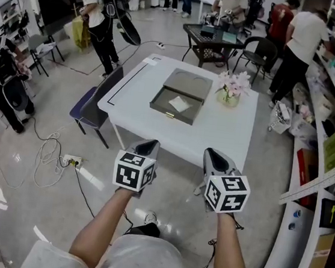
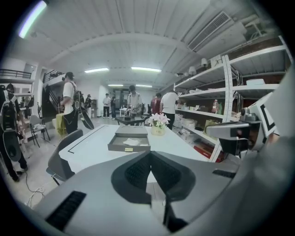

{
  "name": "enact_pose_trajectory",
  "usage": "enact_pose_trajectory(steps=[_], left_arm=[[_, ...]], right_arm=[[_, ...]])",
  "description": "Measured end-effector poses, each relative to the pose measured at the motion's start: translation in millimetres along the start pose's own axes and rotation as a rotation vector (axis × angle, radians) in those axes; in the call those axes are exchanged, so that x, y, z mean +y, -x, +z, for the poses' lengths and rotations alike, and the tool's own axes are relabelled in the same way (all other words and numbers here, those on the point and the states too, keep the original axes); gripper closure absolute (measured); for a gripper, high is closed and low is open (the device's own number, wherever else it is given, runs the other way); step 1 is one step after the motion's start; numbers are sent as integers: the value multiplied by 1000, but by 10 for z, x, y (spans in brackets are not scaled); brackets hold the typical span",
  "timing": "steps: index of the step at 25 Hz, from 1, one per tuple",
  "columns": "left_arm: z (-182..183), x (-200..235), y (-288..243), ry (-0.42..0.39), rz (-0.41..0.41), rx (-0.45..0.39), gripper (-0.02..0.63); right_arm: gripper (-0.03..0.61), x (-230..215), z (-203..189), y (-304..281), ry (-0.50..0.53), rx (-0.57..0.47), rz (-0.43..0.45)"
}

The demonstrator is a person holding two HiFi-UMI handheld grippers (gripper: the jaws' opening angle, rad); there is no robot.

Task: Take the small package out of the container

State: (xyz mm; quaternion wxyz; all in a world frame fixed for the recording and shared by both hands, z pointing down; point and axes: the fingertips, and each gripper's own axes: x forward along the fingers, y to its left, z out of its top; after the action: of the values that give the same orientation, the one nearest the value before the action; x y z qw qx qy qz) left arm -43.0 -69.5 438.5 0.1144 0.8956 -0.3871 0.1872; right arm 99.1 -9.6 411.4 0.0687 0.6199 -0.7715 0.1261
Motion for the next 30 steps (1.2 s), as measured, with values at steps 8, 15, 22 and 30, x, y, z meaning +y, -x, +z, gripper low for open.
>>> enact_pose_trajectory(steps=[8, 15, 22, 30], left_arm=[[275, 424, -479, -19, -43, 21, 613], [418, 805, -756, -26, -76, 32, 613], [461, 1107, -944, -28, -102, 37, 612], [435, 1233, -1176, -28, -122, 49, 612]], right_arm=[[533, -116, 147, -669, -21, 32, -22], [491, -114, 250, -1180, -36, 58, -31], [459, -92, 233, -1591, -22, 110, -32], [438, -175, 146, -1902, -50, 154, -22]])
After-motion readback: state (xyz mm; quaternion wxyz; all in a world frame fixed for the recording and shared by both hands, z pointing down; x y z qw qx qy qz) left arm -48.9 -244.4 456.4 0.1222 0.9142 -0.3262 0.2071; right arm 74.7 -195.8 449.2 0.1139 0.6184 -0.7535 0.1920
